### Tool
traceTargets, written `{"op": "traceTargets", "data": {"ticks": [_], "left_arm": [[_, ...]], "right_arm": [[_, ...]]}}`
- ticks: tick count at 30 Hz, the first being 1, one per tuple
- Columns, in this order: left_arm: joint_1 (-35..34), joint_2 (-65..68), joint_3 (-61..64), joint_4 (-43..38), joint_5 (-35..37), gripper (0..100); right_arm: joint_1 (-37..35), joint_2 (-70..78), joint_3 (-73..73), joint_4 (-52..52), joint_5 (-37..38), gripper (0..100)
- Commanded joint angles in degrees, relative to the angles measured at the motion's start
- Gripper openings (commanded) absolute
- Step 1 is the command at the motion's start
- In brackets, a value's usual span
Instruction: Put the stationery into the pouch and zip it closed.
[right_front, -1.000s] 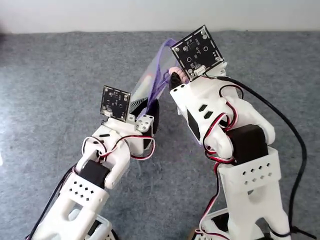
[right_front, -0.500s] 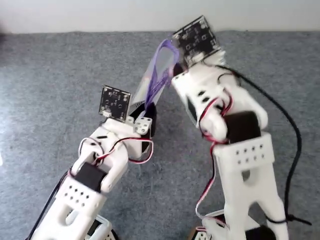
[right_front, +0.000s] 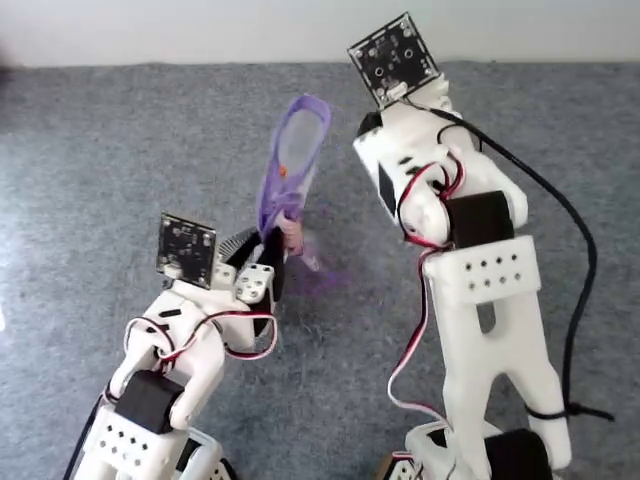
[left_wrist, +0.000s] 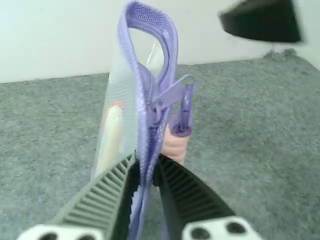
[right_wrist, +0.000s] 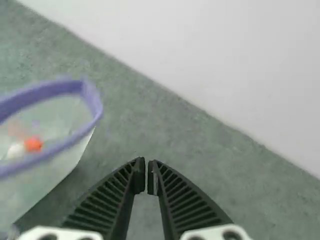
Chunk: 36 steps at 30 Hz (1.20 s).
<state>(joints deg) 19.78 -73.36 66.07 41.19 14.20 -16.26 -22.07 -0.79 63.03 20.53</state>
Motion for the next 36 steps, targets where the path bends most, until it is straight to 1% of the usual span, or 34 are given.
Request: {"op": "traceTargets", "data": {"ticks": [1, 4, 6, 7, 12, 14, 17, 21, 24, 27, 32, 36], "left_arm": [[-1.2, -0.7, -0.7, -0.1, -1.2, 1], [-1.3, -0.7, -0.6, -0.1, -2.3, 1], [-1.2, -0.7, -0.7, -0.1, -2.3, 1], [-1.2, -0.7, -0.7, -0.1, -2.3, 1], [-1.2, -0.7, -0.7, -0.1, -2.7, 1], [-1.2, -1.1, -0.7, -0.1, -3.9, 1], [-1.6, -1.1, -0.7, 0.1, -5.7, 1], [-1.8, -1.1, -0.7, 0.1, -13.5, 1], [-2.9, -1.1, -0.7, -0.1, -20.0, 1], [-3.9, -1.1, -0.7, -0.1, -23.5, 1], [-3.5, -1.1, -0.7, -0.1, -23.7, 1], [-3.4, -1.1, -0.7, -0.1, -23.7, 1]], "right_arm": [[-1.5, -5.1, -3.3, 11.5, -4.0, 4.4], [-3.3, -6.9, -3.0, 19.9, -8.1, 16.0], [-5.9, -7.3, -3.0, 22.9, -10.2, 22.8], [-7.6, -7.3, -3.0, 23.5, -11.3, 24.3], [-16.0, -7.0, -0.1, 22.6, -13.3, 21.4], [-17.8, -7.1, 3.3, 20.5, -13.3, 20.7], [-19.3, -7.3, 8.6, 13.8, -13.3, 20.8], [-21.6, -7.4, 13.8, 7.2, -13.4, 20.8], [-21.8, -7.4, 17.0, 2.3, -15.7, 20.8], [-21.8, -7.4, 19.8, -3.1, -16.8, 20.8], [-21.8, -7.4, 24.5, -13.1, -16.9, 20.8], [-21.8, -7.4, 25.2, -15.5, -17.1, 20.7]]}}
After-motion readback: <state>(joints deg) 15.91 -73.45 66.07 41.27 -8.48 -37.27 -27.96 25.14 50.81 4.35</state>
